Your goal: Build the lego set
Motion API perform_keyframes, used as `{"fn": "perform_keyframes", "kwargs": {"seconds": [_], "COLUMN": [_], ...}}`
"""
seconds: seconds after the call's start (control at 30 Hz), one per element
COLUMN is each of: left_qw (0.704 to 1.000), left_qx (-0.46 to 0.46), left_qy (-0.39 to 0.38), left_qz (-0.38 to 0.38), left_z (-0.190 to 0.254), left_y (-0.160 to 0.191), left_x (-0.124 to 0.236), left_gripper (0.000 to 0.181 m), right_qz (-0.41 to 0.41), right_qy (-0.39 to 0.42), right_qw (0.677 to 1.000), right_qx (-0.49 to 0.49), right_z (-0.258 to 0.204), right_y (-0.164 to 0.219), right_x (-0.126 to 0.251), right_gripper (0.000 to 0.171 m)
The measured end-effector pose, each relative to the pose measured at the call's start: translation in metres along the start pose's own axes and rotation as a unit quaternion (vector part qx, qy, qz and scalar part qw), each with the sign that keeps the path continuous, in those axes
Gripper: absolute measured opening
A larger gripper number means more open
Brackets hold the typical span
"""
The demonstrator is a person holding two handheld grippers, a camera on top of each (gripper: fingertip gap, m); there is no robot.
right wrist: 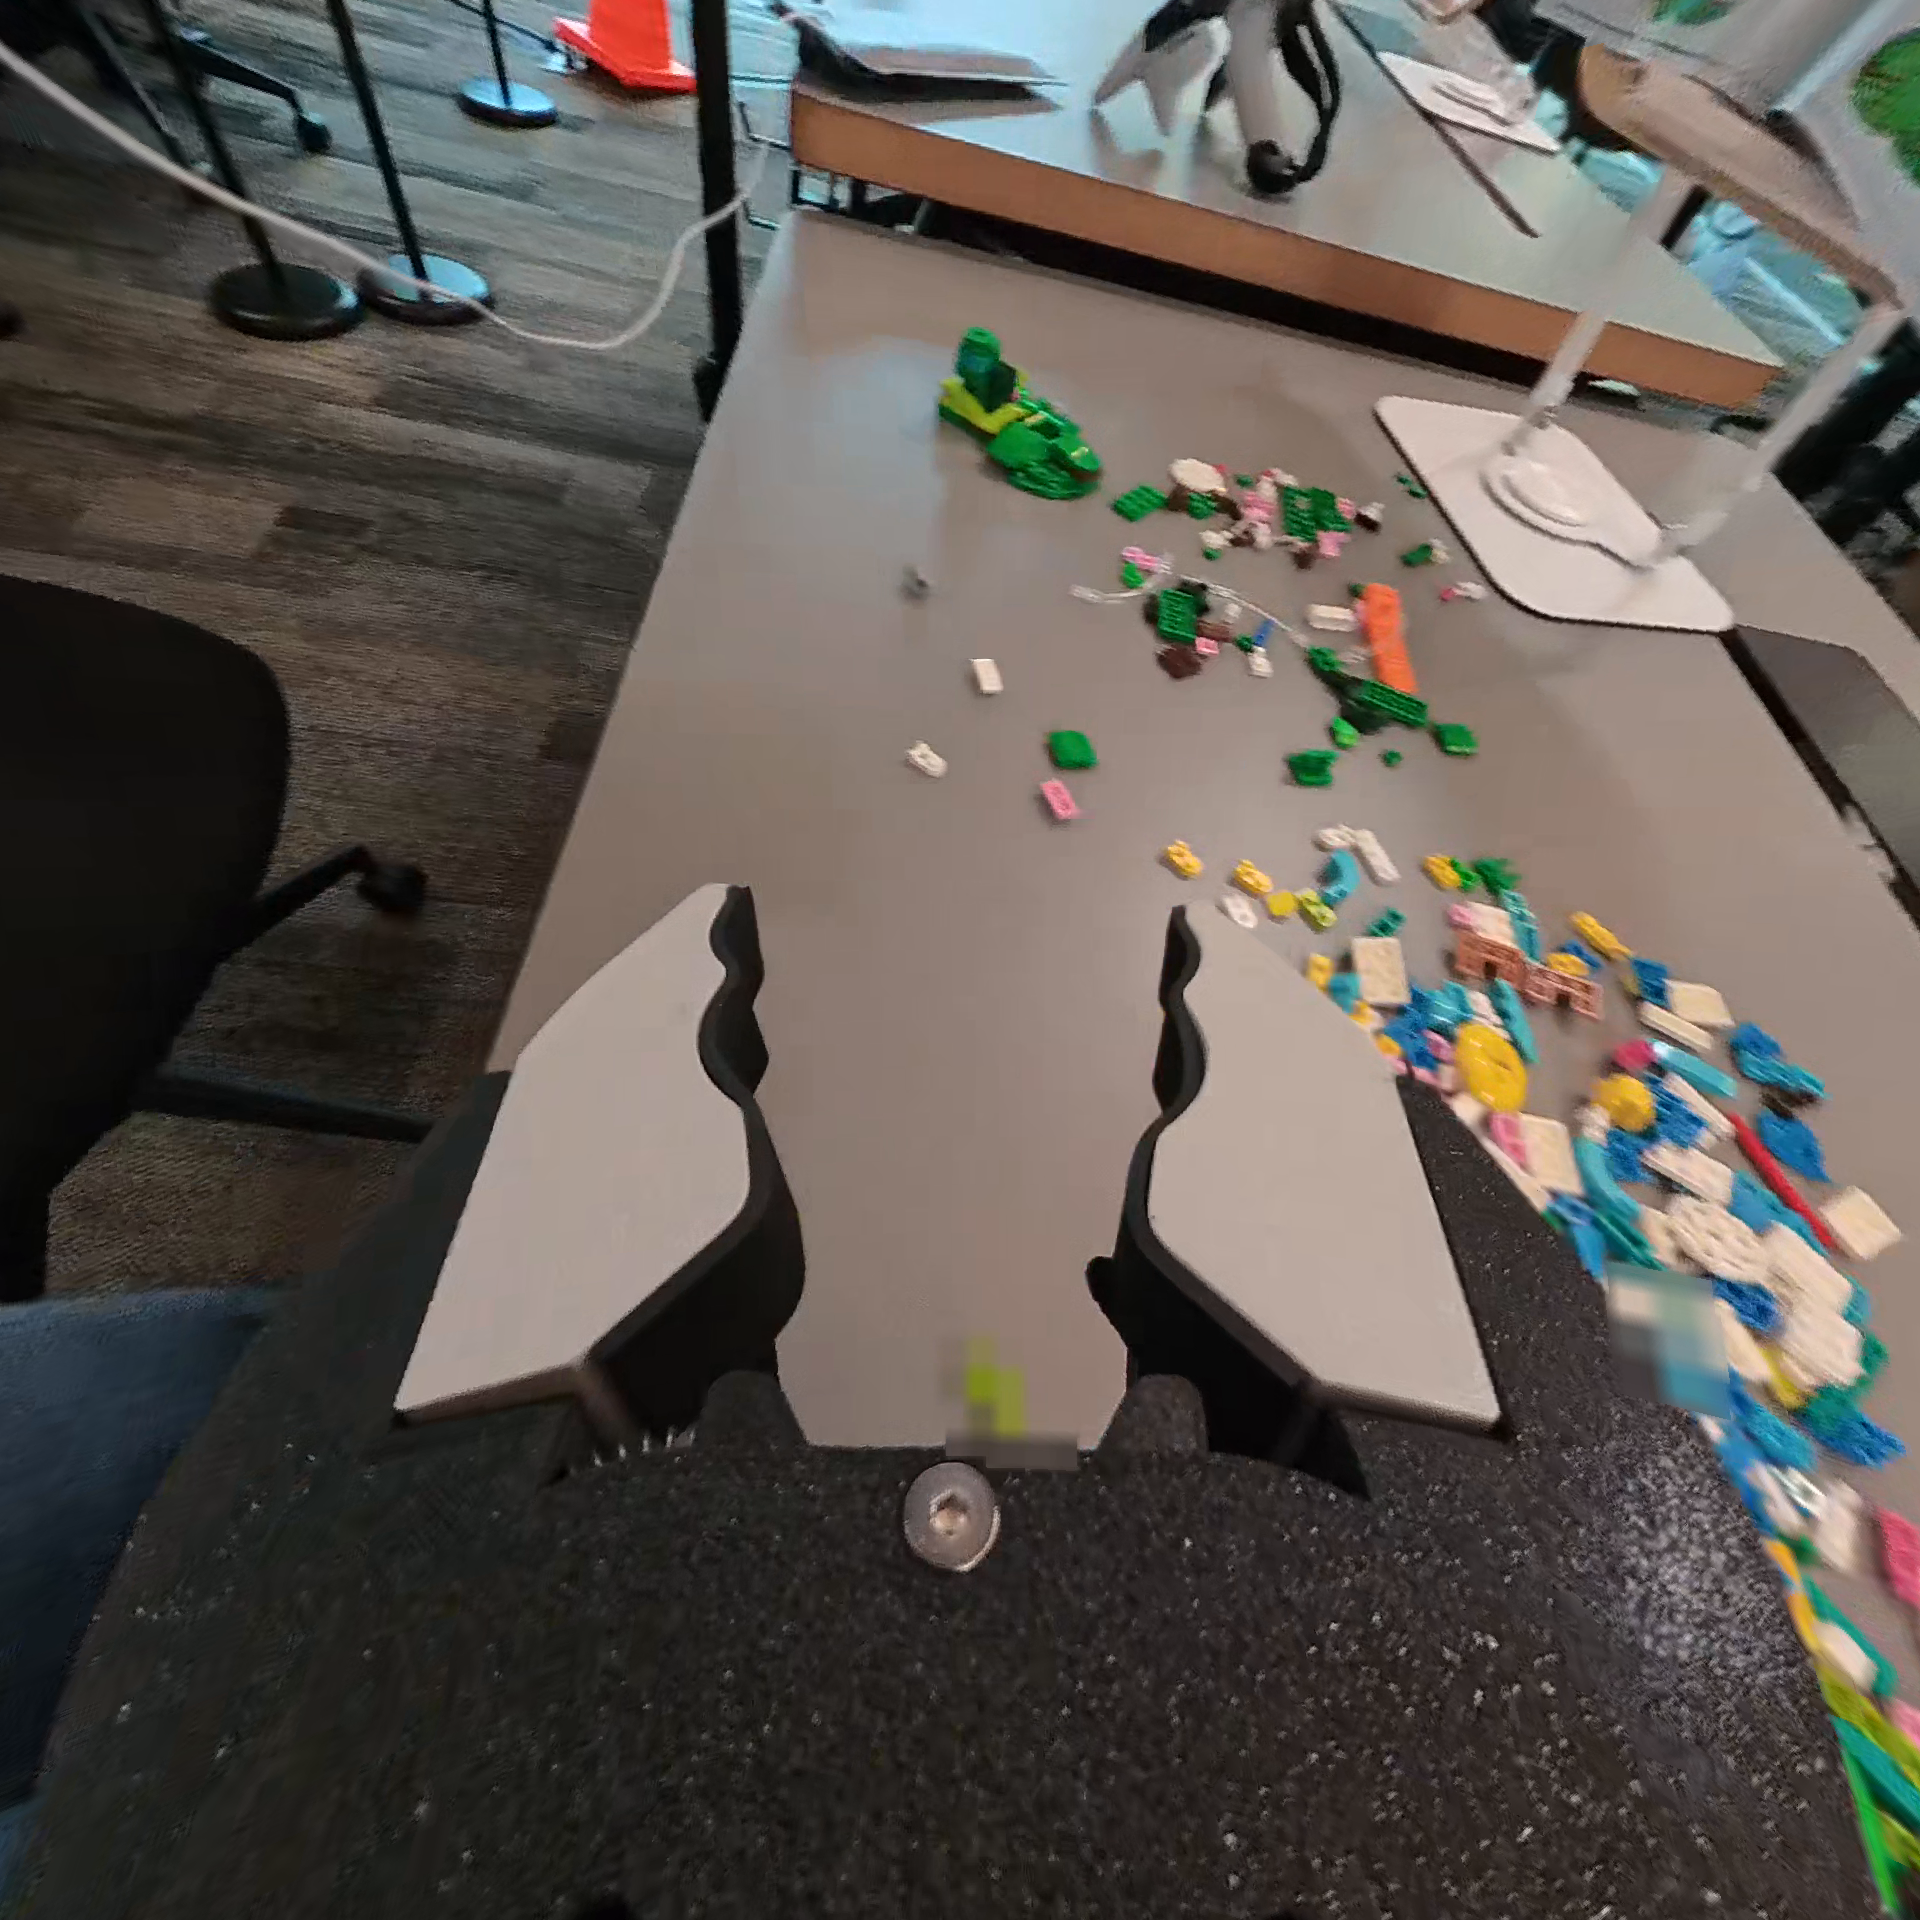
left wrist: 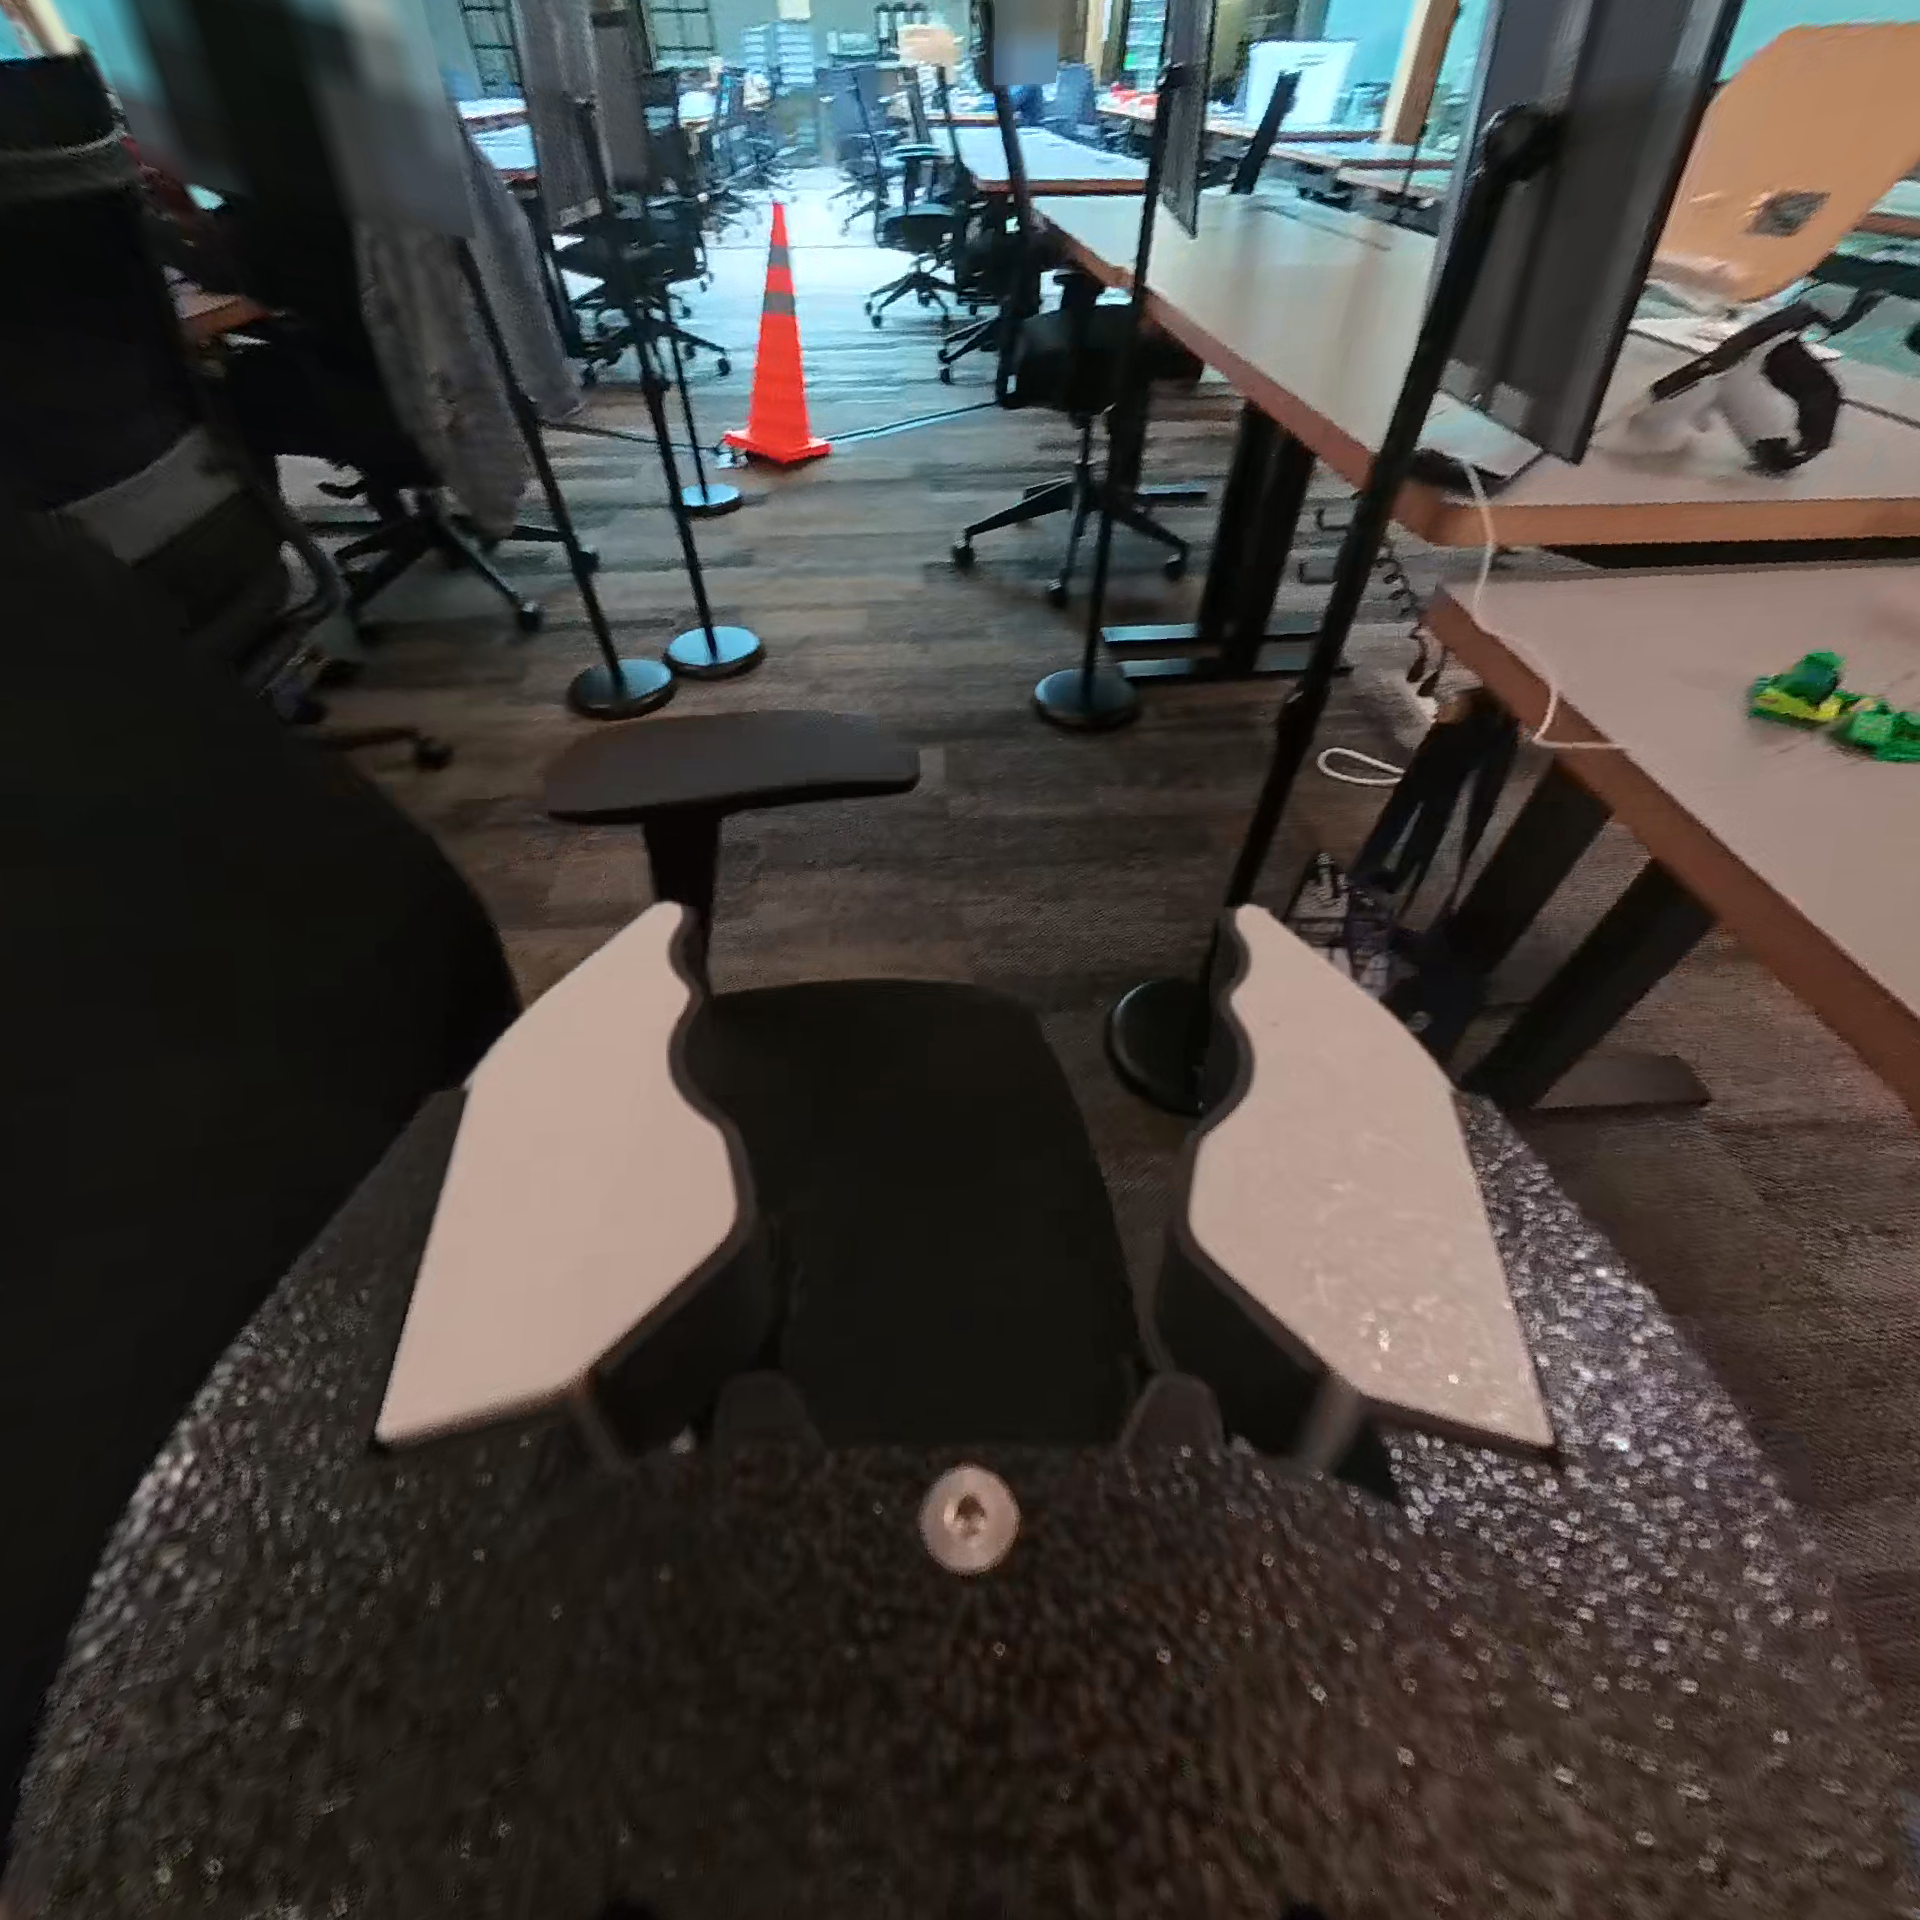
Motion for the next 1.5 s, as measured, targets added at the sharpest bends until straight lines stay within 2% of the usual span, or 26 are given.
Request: {"fn": "perform_keyframes", "kwargs": {"seconds": [0.1, 0.27, 0.63, 0.8, 0.97, 1.13, 1.5], "left_qw": [1.000, 0.999, 0.999, 0.998, 0.988, 0.981, 0.985], "left_qx": [-0.015, -0.009, -0.026, -0.017, 0.005, 0.024, 0.031], "left_qy": [-0.021, -0.042, 0.012, 0.058, 0.126, 0.155, 0.141], "left_qz": [-0.009, -0.013, -0.021, -0.035, -0.091, -0.111, -0.099], "left_z": [-0.014, -0.035, -0.062, -0.057, -0.045, -0.042, -0.033], "left_y": [0.012, 0.020, 0.009, 0.010, 0.026, 0.036, 0.043], "left_x": [0.026, 0.044, 0.038, 0.026, 0.016, 0.013, 0.056], "left_gripper": [0.094, 0.102, 0.119, 0.129, 0.143, 0.146, 0.146], "right_qz": [0.003, -0.004, -0.001, 0.002, 0.001, 0.005, -0.015], "right_qy": [-0.023, -0.040, 0.027, 0.056, 0.067, 0.091, 0.116], "right_qw": [1.000, 0.999, 0.999, 0.997, 0.995, 0.993, 0.988], "right_qx": [0.006, 0.012, -0.030, -0.052, -0.073, -0.073, -0.097], "right_z": [-0.020, -0.044, -0.061, -0.060, -0.068, -0.076, -0.056], "right_y": [-0.004, -0.003, 0.004, 0.005, 0.008, 0.012, 0.019], "right_x": [-0.010, -0.012, 0.014, 0.040, 0.073, 0.111, 0.171], "right_gripper": [0.074, 0.074, 0.077, 0.079, 0.080, 0.081, 0.086]}}
Point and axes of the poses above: each gripper's, where its closed fingertips meet, x back along the fingers, y out of its underside, z = x × y across the jaws, the point moved 5 cm from there along x, back along the fingers, and after that the axes turned 4 degrees about x, right-handed, at the moved point
